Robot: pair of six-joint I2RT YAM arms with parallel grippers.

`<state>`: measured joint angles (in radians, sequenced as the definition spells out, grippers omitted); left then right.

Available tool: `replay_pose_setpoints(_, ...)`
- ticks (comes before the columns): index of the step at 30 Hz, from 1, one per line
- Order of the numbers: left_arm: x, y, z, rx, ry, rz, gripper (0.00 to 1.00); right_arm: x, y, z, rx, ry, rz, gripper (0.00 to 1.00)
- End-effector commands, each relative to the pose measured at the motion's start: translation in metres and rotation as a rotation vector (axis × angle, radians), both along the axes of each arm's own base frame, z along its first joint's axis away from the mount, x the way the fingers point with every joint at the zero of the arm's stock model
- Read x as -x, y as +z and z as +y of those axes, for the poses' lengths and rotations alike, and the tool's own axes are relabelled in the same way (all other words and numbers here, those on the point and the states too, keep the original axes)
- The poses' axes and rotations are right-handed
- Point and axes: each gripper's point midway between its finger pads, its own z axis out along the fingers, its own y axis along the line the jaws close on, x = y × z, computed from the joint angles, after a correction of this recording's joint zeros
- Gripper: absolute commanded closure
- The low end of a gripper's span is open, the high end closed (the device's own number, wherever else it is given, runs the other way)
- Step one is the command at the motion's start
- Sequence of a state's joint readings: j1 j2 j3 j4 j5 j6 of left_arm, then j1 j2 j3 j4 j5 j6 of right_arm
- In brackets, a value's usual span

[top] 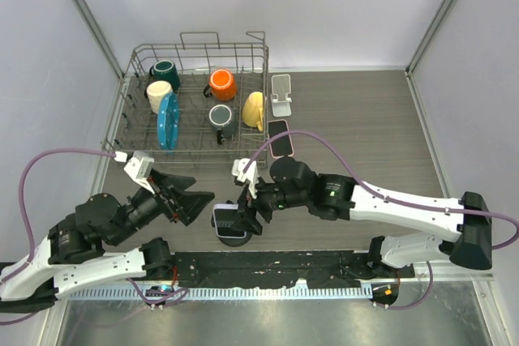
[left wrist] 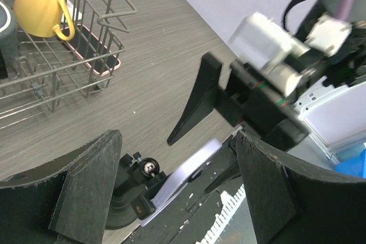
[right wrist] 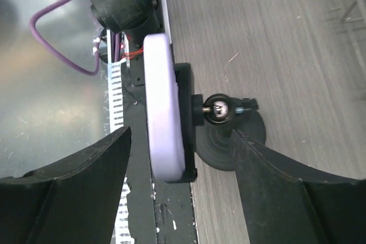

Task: Place the phone on the phone stand

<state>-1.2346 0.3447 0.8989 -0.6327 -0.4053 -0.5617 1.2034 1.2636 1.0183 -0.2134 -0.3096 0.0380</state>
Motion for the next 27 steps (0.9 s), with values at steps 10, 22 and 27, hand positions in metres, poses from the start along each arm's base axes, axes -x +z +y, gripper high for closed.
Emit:
replay_pose_setpoints(10,-0.018,0.023,-0.018,-0.022,0.047,-0.067,0.15,-0.007,0.091,-0.057,-0.29,-0.275,0.054,0.23)
replay_pose_setpoints(22,-0.094,0.078,-0.056,-0.272,0.251,-0.097,0.11,-0.123,0.045,-0.176,-0.296,-1.246,-0.05,0.22)
replay_pose_setpoints(27,-0.155,0.076,-0.058,-0.259,0.28,-0.003,0.12,-0.162,0.034,-0.187,-0.218,-1.299,0.016,0.22)
